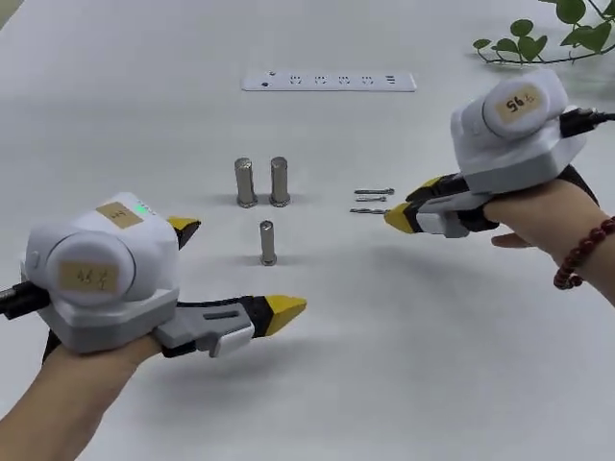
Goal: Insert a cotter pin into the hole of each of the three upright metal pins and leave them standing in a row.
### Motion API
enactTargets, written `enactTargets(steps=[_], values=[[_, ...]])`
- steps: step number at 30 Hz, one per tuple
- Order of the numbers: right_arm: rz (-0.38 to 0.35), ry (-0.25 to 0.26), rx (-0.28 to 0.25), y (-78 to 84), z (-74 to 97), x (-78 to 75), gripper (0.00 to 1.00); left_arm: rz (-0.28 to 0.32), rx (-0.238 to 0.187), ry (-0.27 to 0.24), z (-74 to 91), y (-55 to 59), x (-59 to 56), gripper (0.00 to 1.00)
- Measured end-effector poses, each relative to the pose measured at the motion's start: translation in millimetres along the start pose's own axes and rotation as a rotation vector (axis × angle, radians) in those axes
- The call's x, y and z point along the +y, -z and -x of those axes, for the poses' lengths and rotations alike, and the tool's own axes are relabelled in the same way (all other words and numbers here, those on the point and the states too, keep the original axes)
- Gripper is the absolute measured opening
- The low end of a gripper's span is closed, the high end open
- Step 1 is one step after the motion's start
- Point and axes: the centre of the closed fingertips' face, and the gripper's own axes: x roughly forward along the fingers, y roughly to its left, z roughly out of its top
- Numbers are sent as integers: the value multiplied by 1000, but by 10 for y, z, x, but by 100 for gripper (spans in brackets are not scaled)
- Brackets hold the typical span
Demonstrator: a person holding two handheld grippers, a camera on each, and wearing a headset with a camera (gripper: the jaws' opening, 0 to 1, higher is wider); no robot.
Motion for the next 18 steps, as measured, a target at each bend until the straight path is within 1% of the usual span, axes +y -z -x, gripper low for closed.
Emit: enactTargets(steps=[1, 2, 7, 9, 13, 15, 16, 18], values=[[8, 1, 6, 4, -13, -15, 17, -4, 1, 0, 4, 2, -5, 91], [17, -1, 21, -5, -60, -74, 17, -4, 3, -1, 9, 4, -10, 92], [47, -7, 44, -49, -163, -218, 15, 1, 12, -6, 28, 25, -6, 95], [56, -16, 61, -42, -199, -237, 14, 8, 11, -8, 37, 30, 2, 95], [64, -34, 76, -59, -272, -233, 13, 11, 10, -12, 56, 34, 17, 95], [83, -47, 96, -84, -359, -305, 13, 19, 2, -7, 64, 23, 12, 96], [92, -49, 111, -72, -387, -310, 12, 20, -3, -9, 67, 14, 15, 97], [91, -52, 118, -65, -415, -310, 11, 17, -6, -8, 73, 9, 14, 98]])
